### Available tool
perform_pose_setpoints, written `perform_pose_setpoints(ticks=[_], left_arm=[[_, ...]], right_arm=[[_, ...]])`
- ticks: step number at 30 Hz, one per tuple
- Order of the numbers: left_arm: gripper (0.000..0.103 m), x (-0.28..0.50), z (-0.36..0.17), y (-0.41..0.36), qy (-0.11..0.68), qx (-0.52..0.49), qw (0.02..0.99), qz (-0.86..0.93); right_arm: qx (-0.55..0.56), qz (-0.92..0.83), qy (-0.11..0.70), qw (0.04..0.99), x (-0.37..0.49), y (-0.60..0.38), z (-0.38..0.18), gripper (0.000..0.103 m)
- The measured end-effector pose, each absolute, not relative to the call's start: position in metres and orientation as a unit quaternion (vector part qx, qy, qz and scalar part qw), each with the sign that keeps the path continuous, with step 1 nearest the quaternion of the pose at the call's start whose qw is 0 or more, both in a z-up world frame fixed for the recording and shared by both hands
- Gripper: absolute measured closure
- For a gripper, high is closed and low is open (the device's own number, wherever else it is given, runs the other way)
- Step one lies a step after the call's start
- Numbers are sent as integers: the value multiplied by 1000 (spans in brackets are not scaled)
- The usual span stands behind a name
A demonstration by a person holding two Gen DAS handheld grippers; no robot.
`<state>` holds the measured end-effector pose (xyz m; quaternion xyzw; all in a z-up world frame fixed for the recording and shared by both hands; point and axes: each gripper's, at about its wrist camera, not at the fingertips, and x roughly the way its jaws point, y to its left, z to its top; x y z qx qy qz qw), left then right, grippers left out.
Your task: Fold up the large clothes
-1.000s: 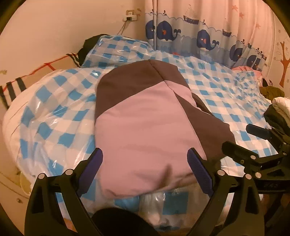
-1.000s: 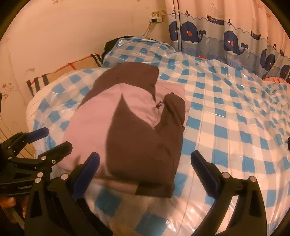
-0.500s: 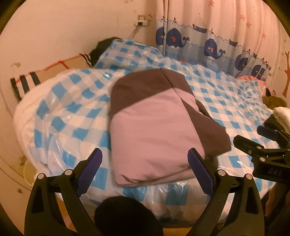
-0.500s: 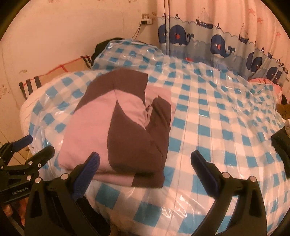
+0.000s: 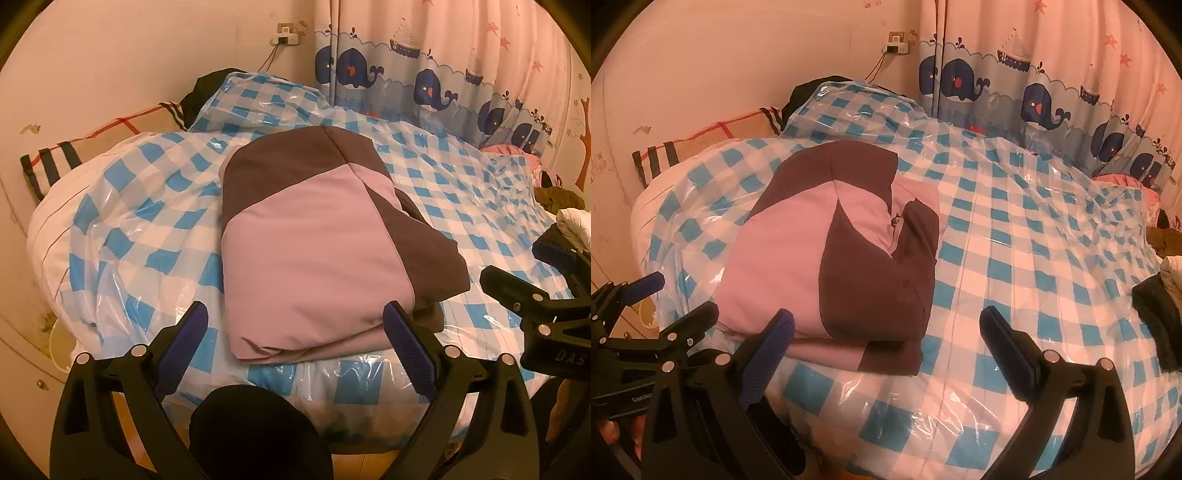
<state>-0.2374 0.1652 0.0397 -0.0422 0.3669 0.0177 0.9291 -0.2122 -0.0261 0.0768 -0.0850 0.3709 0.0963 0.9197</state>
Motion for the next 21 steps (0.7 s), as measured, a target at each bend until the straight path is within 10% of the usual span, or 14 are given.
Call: perform_pose_setpoints(ticks=[21], left_arm=[[11, -239, 41, 163, 367, -40, 929, 17]], right_arm=[[-100, 87, 359, 924, -217, -24, 84, 7]])
